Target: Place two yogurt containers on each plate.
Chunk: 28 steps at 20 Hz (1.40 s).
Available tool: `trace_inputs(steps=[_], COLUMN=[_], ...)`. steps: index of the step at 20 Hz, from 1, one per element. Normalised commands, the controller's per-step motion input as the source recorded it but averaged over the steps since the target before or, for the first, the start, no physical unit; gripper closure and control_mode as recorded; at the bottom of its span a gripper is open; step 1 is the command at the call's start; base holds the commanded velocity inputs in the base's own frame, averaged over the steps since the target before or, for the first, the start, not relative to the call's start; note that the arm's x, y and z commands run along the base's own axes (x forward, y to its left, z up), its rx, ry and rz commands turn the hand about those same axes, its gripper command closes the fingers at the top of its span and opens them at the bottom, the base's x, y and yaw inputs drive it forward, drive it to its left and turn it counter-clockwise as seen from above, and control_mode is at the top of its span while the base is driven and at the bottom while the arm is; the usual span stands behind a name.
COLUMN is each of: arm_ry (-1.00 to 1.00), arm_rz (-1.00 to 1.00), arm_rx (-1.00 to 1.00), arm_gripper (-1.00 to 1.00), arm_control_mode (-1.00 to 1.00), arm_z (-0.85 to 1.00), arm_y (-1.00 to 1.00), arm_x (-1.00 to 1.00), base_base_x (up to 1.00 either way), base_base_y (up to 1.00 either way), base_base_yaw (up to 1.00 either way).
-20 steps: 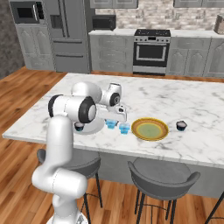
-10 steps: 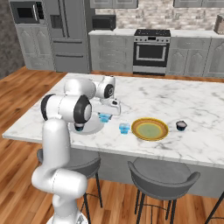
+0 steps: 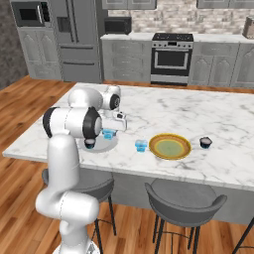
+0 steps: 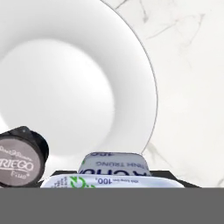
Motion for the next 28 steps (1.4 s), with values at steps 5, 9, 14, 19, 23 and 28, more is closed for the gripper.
trace_inputs(steps=[5, 9, 14, 19, 23, 28], arm_ry=[0.07, 0.08, 0.02, 0.00, -0.04, -0.07], arm_rz=[0.00, 0.00, 0.00, 0.00, 0.00, 0.00], arm_rx=[0.00, 0.00, 0.00, 0.00, 0.00, 0.00], arm_gripper=[1.00, 1.00, 1.00, 1.00, -1.00, -1.00], arm_control_mode=[-1.00, -1.00, -1.00, -1.00, -1.00, -1.00], arm_z=[-0.09, -0.18, -0.22, -0.25, -0.25, -0.01], arm_y=[0.11, 0.14, 0.18, 0.10, 0.00, 0.00], arm_x=[0.00, 0.00, 0.00, 0.02, 0.10, 0.11], base_base_x=[0.00, 0.00, 0.00, 0.00, 0.00, 0.00], base_base_y=[0.00, 0.00, 0.00, 0.00, 0.00, 0.00], base_base_yaw=[0.00, 0.00, 0.00, 0.00, 0.00, 0.00])
